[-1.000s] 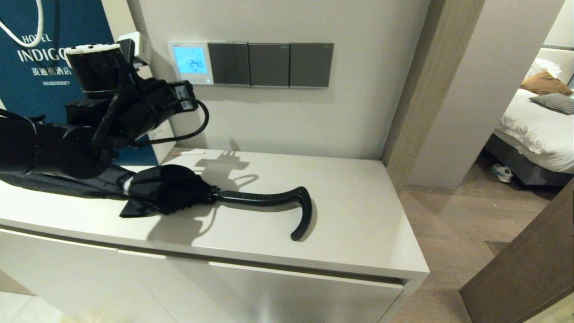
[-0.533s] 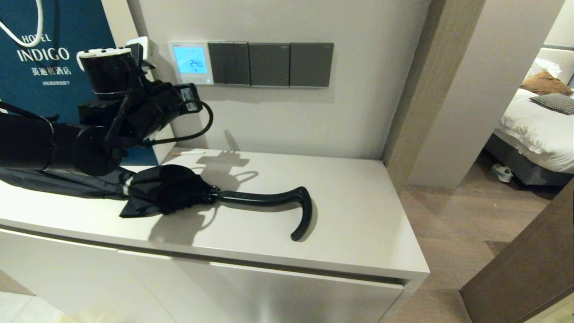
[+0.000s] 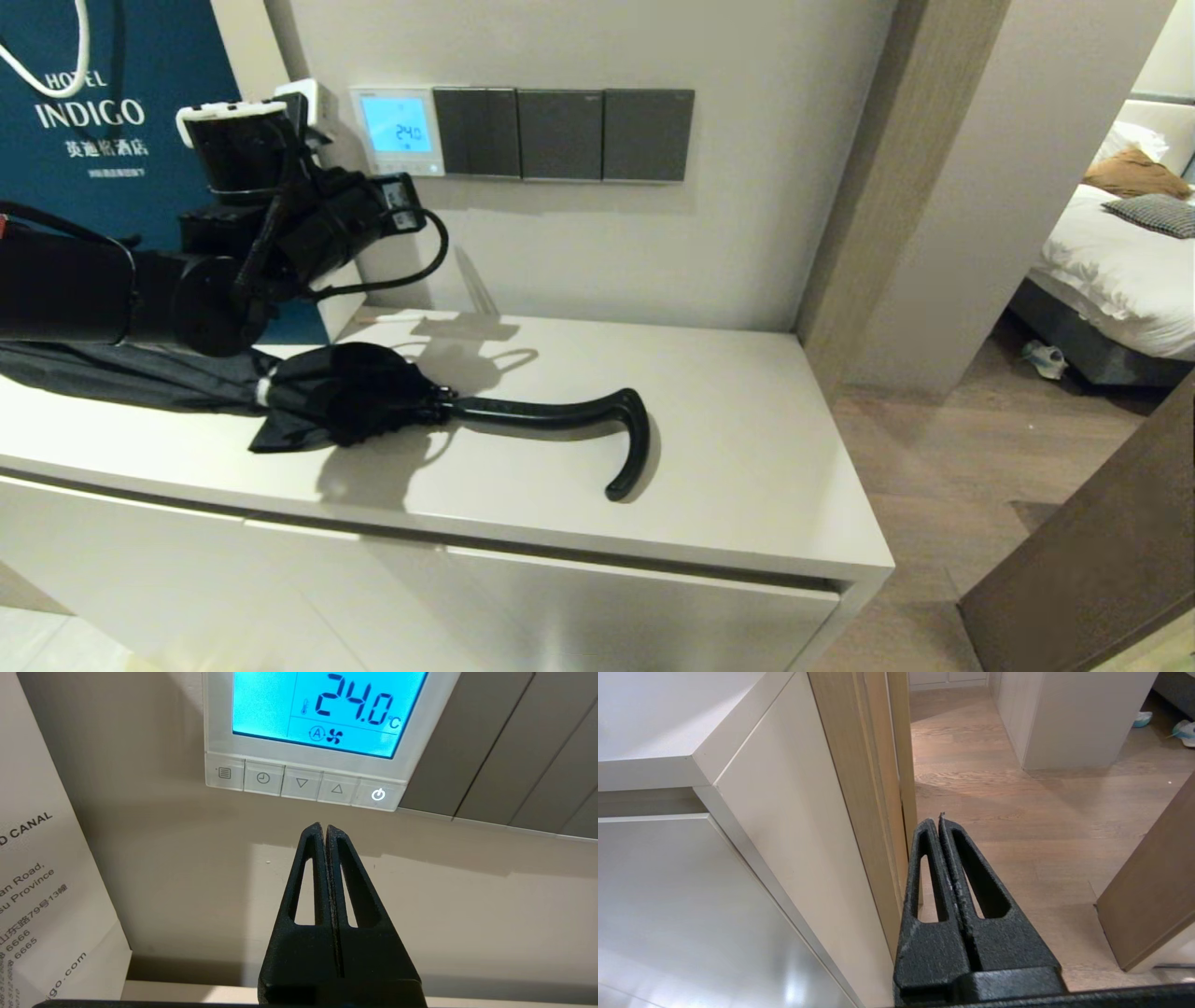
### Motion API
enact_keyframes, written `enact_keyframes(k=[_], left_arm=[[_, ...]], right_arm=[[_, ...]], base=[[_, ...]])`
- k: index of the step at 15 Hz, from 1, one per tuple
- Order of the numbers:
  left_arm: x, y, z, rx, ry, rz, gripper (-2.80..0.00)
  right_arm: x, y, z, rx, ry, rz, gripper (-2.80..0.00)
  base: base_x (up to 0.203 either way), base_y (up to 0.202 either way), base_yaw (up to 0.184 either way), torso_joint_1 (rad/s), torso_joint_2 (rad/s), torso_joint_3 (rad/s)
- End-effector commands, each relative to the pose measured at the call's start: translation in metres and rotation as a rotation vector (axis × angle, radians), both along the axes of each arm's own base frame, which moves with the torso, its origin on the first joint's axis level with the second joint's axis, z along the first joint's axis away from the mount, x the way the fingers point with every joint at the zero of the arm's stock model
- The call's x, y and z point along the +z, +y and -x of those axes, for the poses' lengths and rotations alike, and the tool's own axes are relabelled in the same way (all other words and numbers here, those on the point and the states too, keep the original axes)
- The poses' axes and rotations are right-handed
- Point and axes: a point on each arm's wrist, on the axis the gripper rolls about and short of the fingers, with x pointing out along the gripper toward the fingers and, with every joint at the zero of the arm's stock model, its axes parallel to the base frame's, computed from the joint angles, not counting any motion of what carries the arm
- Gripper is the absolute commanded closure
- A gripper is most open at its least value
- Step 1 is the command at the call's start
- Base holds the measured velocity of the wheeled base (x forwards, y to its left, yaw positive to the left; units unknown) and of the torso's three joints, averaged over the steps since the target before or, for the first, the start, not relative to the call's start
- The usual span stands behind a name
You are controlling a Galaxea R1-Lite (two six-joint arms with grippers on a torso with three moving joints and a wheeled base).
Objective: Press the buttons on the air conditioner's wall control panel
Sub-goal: Press the temperature increase button
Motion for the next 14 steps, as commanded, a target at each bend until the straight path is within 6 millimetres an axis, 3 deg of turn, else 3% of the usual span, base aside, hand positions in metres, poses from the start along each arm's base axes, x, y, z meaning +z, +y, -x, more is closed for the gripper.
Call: enact_keyframes(k=[1,14], left_arm=[[0.001,-0.001,-0.001,-0.001,-0.007,0.003,0.0],[0.005,-0.006,-0.013,-0.007,-0.023,0.007,0.0]], right_arm=[[0.0,0.0,0.0,0.0,0.003,0.0,0.0],[0.0,0.0,0.0,0.0,0.003,0.0,0.0]], base=[[0.0,0.0,0.0,0.0,0.0,0.0],[0.0,0.0,0.0,0.0,0.0,0.0]])
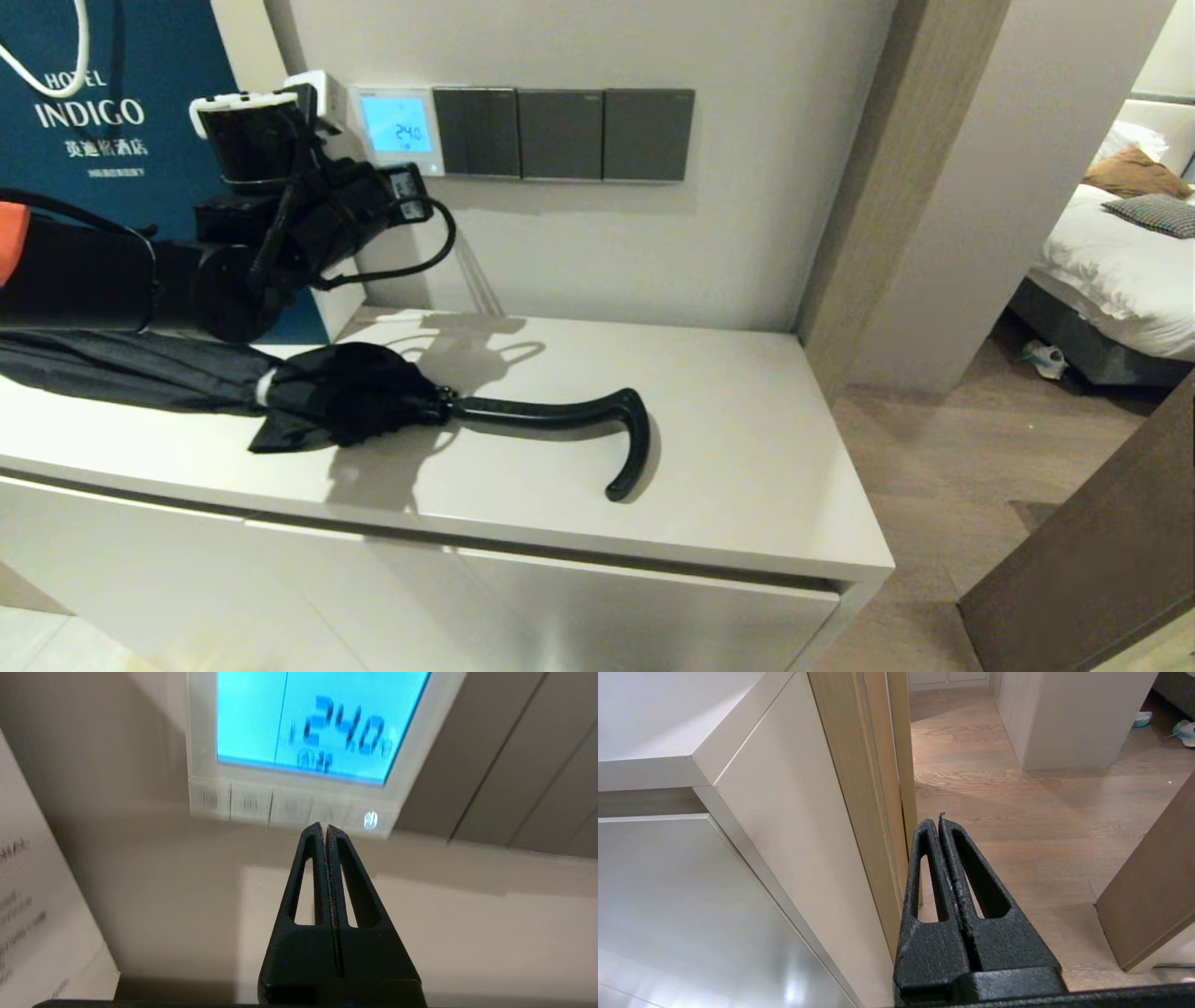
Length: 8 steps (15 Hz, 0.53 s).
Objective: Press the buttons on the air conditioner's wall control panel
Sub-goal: Press the temperature increase button
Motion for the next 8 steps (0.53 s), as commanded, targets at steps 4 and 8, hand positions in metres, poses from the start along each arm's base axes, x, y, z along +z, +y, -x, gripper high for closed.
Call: enact_keyframes(k=[4,8], left_arm=[[-0.004,-0.0031,-0.0112,0.0,0.008,0.001,0.0],[-0.0034,-0.0018,-0.0111,0.003,0.006,0.001,0.0]], right_arm=[[-0.0004,0.0,-0.0002,0.0,0.003,0.0,0.0],[-0.0004,0.0,-0.0002,0.0,0.003,0.0,0.0]], base=[[0.0,0.0,0.0,0.0,0.0,0.0],[0.0,0.0,0.0,0.0,0.0,0.0]])
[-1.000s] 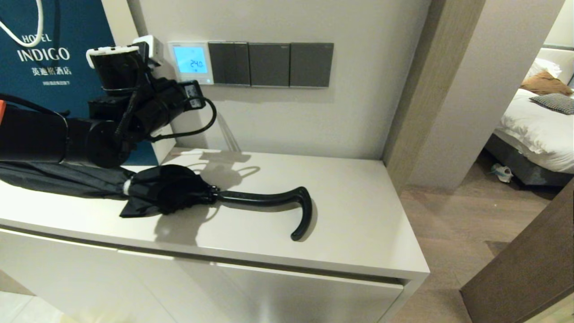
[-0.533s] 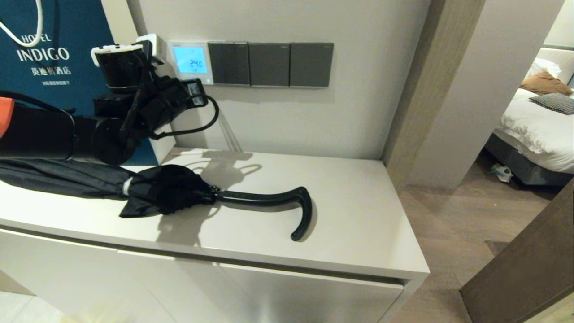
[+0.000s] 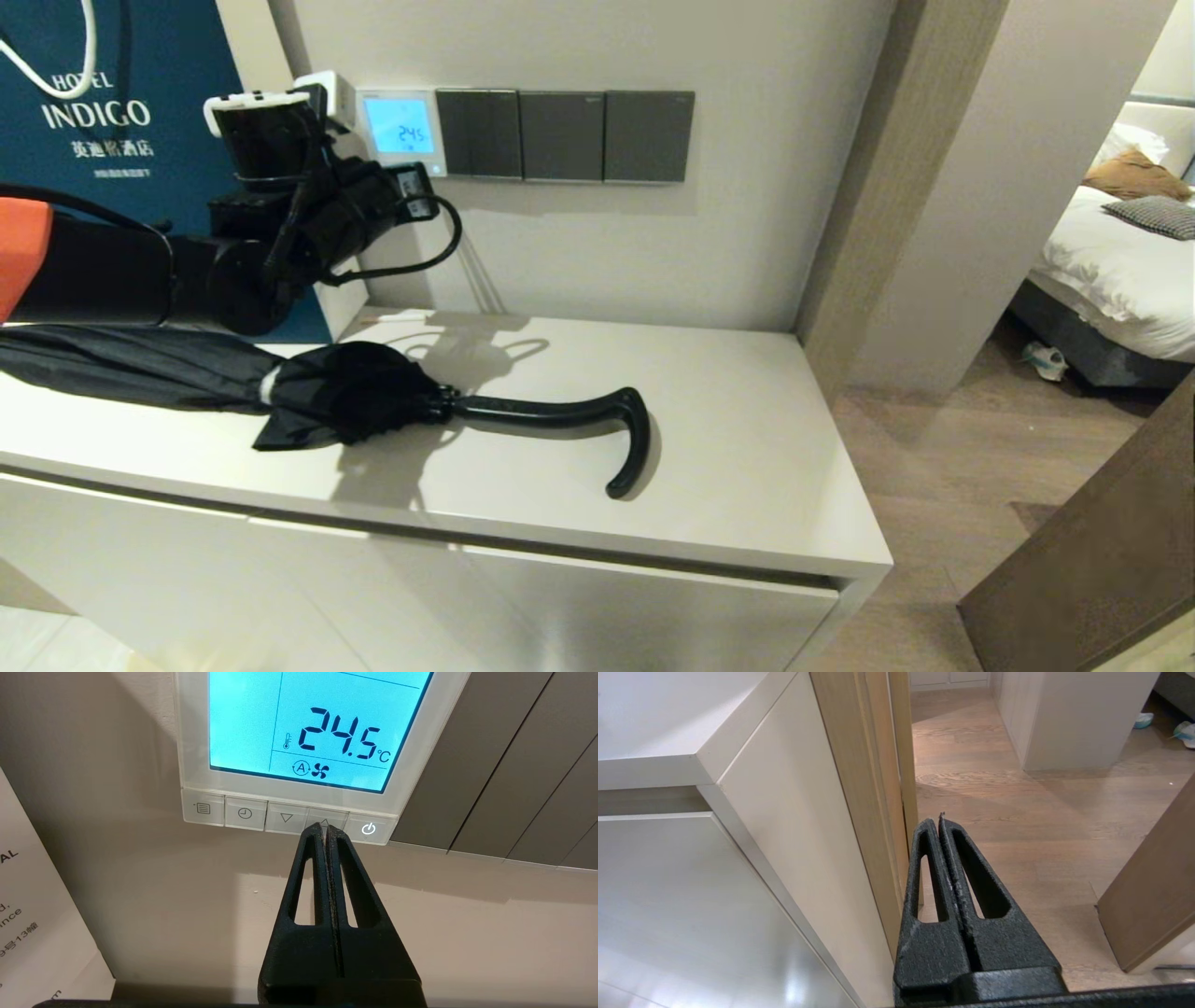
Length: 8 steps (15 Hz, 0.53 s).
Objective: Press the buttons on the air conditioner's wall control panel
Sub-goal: Press the temperature increase button
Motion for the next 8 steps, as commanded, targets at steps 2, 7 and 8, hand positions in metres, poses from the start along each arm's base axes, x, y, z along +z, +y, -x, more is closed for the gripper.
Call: enact_keyframes(k=[2,7,8], left_arm=[[-0.001,0.001,0.001,0.002,-0.001,0.003,0.0],[0.0,0.005,0.017,0.0,-0.003,0.006,0.0],[0.002,0.007,0.021,0.001,-0.012,0.008,0.0]], right_arm=[[0.0,0.0,0.0,0.0,0.003,0.0,0.0],[0.0,0.0,0.0,0.0,0.003,0.0,0.0],[0.0,0.0,0.0,0.0,0.003,0.0,0.0]], base=[[0.0,0.0,0.0,0.0,0.0,0.0],[0.0,0.0,0.0,0.0,0.0,0.0],[0.0,0.0,0.0,0.0,0.0,0.0]])
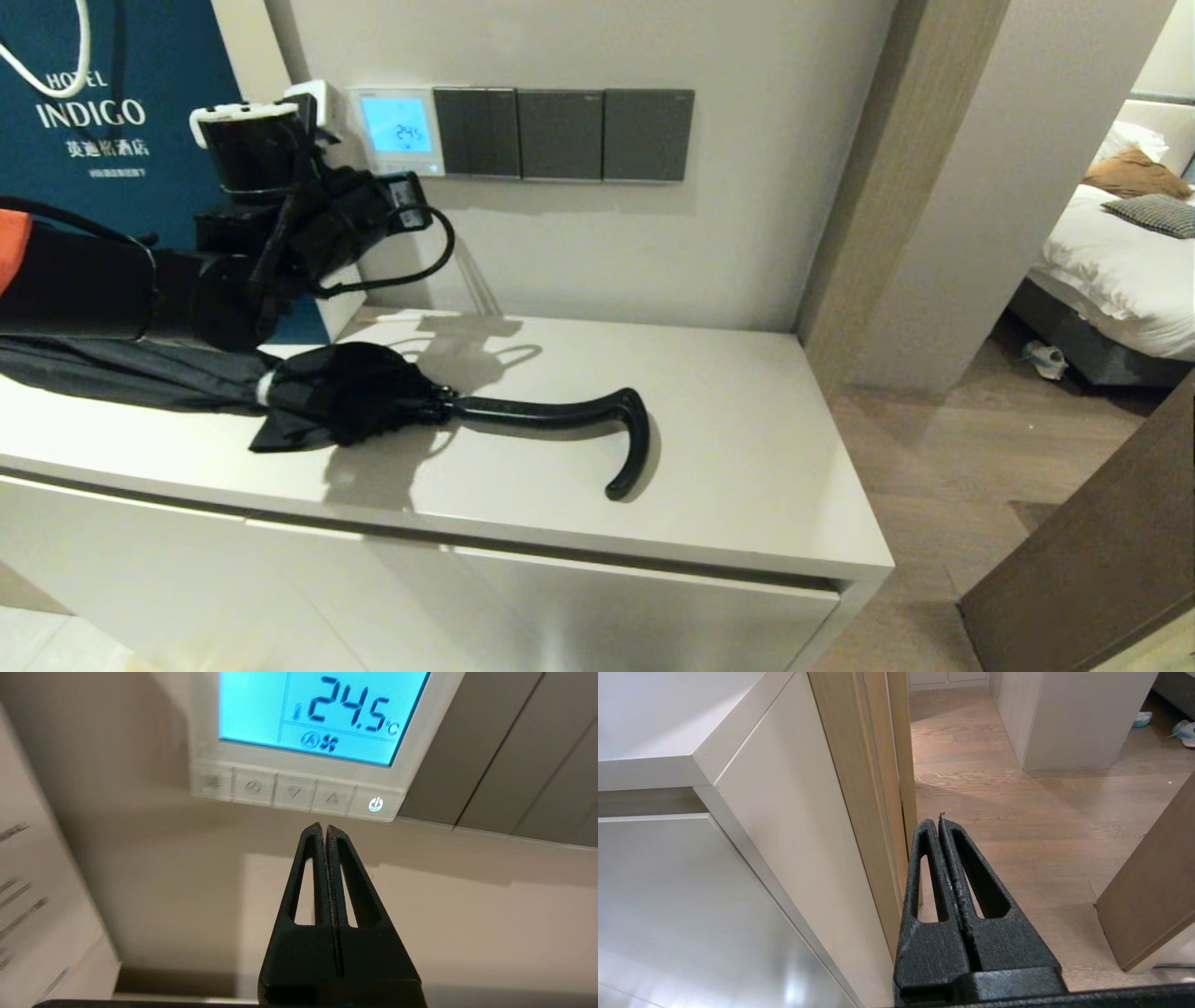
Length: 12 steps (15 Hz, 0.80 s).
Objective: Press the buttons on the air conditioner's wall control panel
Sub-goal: Press the temperature increase button
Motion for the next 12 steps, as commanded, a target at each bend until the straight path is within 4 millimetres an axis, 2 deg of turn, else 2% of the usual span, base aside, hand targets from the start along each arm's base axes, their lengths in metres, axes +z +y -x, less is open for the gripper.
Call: enact_keyframes(k=[1,12], left_arm=[[0.007,0.002,0.007,0.001,-0.018,0.006,0.0],[0.0,-0.002,-0.007,0.001,-0.008,0.001,0.0]], right_arm=[[0.0,0.0,0.0,0.0,0.003,0.0,0.0],[0.0,0.0,0.0,0.0,0.003,0.0,0.0]], base=[[0.0,0.0,0.0,0.0,0.0,0.0],[0.0,0.0,0.0,0.0,0.0,0.0]])
